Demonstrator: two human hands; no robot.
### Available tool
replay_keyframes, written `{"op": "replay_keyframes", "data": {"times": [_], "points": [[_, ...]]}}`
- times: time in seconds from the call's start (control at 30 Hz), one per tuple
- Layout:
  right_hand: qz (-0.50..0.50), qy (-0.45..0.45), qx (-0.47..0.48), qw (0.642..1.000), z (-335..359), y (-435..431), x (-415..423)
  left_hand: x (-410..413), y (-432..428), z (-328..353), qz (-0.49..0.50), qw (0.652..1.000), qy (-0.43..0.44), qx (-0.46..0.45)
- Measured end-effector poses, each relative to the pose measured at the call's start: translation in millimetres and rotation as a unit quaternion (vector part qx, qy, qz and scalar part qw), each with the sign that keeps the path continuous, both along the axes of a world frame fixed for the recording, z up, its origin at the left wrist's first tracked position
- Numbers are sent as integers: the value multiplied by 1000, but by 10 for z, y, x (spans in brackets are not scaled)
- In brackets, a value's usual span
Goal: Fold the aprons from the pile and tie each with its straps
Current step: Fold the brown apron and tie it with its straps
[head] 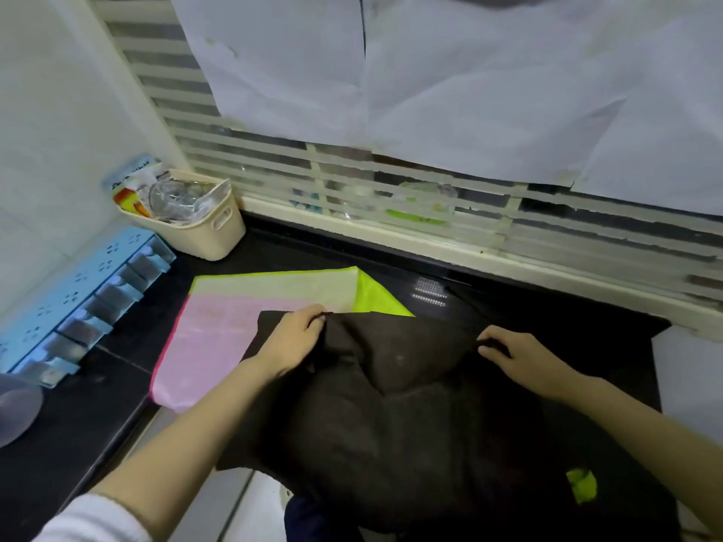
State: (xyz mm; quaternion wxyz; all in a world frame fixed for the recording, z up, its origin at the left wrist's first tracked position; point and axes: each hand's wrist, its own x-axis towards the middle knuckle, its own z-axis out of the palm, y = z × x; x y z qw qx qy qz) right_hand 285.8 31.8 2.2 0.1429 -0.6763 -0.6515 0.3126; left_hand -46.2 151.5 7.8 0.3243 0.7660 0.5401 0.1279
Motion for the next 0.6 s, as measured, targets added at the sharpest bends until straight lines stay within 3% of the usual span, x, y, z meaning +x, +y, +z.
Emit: {"op": "replay_keyframes", "data": {"times": [0.1, 0.2, 0.27, 0.4, 0.5, 0.53, 0.6], "points": [[53, -17, -35, 998, -96, -92, -38, -121, -116, -147, -67, 991, 93, -68], [143, -41, -97, 984, -172, -231, -100, -185, -253, -289, -140, 953, 243, -112], [172, -42, -132, 975, -250, -331, -125, -214, -348, -381, -155, 932, 297, -141], [199, -42, -221, 954, -381, -484, -175, -226, -487, -442, -180, 893, 322, -259], [220, 20, -349, 911, -365, -477, -194, -174, -490, -332, -181, 867, 310, -345], [205, 45, -365, 907, -355, -439, -193, -157, -465, -293, -177, 859, 298, -377], [134, 82, -314, 936, -376, -326, -189, -134, -387, -251, -178, 851, 262, -418]]}}
